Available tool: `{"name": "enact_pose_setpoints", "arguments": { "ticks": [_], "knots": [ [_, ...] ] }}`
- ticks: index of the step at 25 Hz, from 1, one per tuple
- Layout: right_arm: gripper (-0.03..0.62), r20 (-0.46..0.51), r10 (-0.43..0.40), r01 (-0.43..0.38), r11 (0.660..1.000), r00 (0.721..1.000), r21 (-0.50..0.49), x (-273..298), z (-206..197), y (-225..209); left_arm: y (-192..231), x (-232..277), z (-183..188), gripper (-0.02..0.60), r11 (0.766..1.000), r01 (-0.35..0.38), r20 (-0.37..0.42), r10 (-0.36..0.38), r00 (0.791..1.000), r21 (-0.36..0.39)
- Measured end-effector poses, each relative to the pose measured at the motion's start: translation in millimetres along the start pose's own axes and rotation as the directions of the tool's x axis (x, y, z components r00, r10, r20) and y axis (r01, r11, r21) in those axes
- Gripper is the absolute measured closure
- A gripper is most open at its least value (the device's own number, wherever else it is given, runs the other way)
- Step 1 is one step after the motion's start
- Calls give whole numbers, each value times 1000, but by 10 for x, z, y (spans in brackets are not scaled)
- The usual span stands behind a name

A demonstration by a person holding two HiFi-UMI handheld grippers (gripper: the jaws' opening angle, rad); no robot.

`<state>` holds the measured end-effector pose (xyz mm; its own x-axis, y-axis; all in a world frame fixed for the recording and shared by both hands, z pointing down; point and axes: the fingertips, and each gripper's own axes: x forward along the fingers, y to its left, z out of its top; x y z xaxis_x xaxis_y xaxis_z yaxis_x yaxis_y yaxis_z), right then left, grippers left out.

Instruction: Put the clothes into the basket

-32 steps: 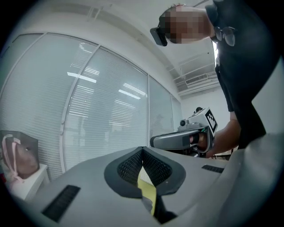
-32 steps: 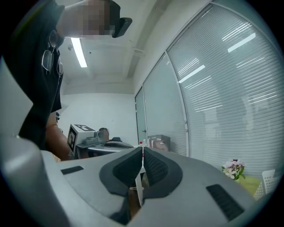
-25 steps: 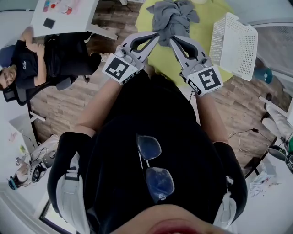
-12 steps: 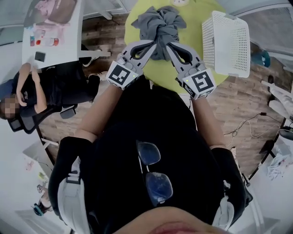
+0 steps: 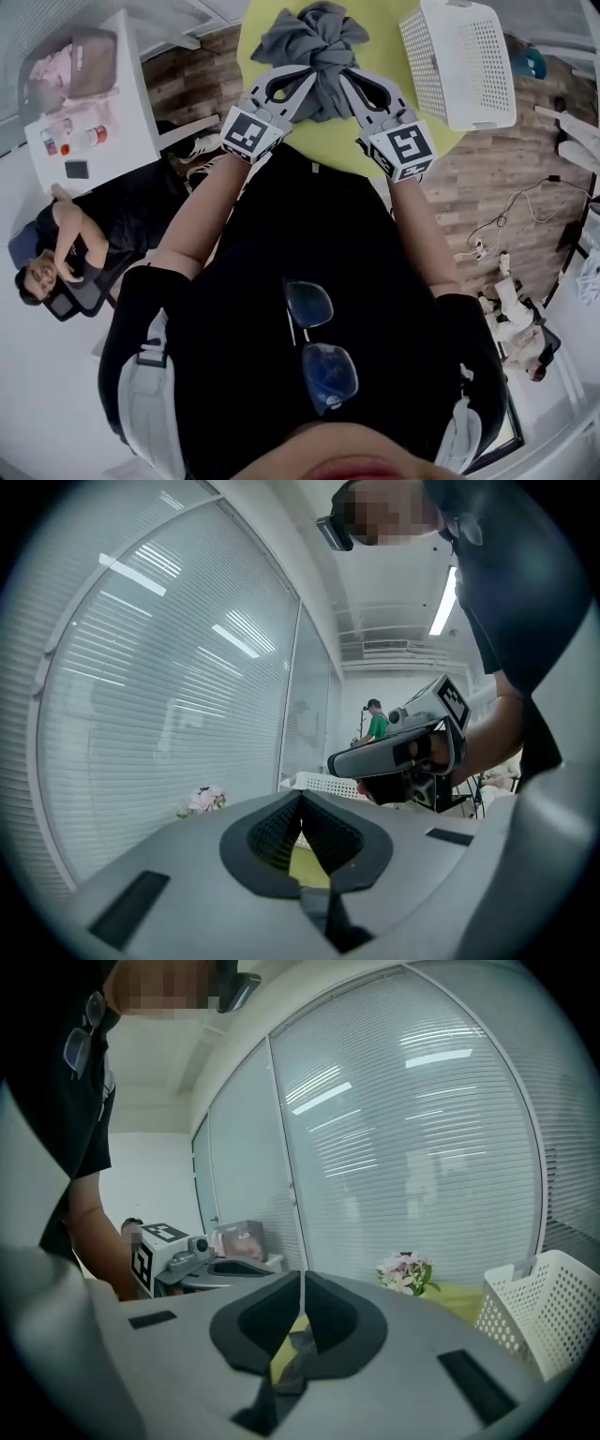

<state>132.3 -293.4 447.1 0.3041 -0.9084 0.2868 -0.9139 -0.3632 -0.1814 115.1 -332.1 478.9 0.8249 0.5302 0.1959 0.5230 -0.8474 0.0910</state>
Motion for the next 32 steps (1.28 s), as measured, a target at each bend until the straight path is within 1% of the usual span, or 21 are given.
{"name": "enact_pose_setpoints", "arguments": {
  "ticks": [4, 9, 12, 14, 17, 19, 22, 23, 24, 26, 28, 30, 32],
  "knots": [
    [566, -14, -58, 58, 998, 998, 22, 137, -82, -136, 152, 106, -133, 572, 999, 49, -20, -50, 999, -8],
    [566, -56, -119, 122, 991, 991, 53, 286, -319, -289, 280, 218, -297, 572, 995, 101, -16, -102, 995, -25],
    [566, -116, -155, 164, 984, 981, 69, 391, -577, -386, 351, 269, -430, 572, 992, 120, -35, -121, 992, -29],
    [565, -171, -164, 179, 981, 972, 79, 481, -761, -441, 399, 310, -504, 572, 992, 124, -50, -126, 991, -28],
    [554, -254, -182, 207, 975, 950, 78, 618, -996, -498, 447, 335, -661, 572, 991, 132, -72, -134, 988, -37],
    [529, -295, -194, 225, 971, 936, 77, 694, -1130, -540, 477, 345, -765, 572, 990, 134, -80, -137, 987, -48],
    [485, -345, -180, 220, 972, 921, 82, 809, -1320, -624, 546, 408, -883, 572, 991, 122, -91, -126, 988, -49],
    [470, -369, -170, 215, 973, 914, 83, 840, -1399, -657, 560, 439, -927, 571, 992, 120, -98, -124, 987, -50],
    [442, -398, -160, 211, 974, 903, 87, 871, -1484, -694, 570, 471, -972, 572, 991, 123, -109, -128, 986, -51],
    [351, -468, -138, 210, 972, 873, 105, 936, -1672, -775, 584, 519, -1054, 571, 989, 137, -134, -142, 981, -49],
    [250, -547, -116, 217, 969, 829, 122, 998, -1879, -840, 606, 526, -1105, 572, 989, 144, -154, -149, 977, -45],
    [199, -609, -98, 216, 968, 787, 125, 1062, -2072, -884, 636, 512, -1151, 572, 989, 142, -175, -148, 973, -44],
    [169, -655, -73, 209, 969, 752, 132, 1131, -2263, -906, 655, 514, -1158, 572, 989, 137, -174, -143, 974, -46]
  ]
}}
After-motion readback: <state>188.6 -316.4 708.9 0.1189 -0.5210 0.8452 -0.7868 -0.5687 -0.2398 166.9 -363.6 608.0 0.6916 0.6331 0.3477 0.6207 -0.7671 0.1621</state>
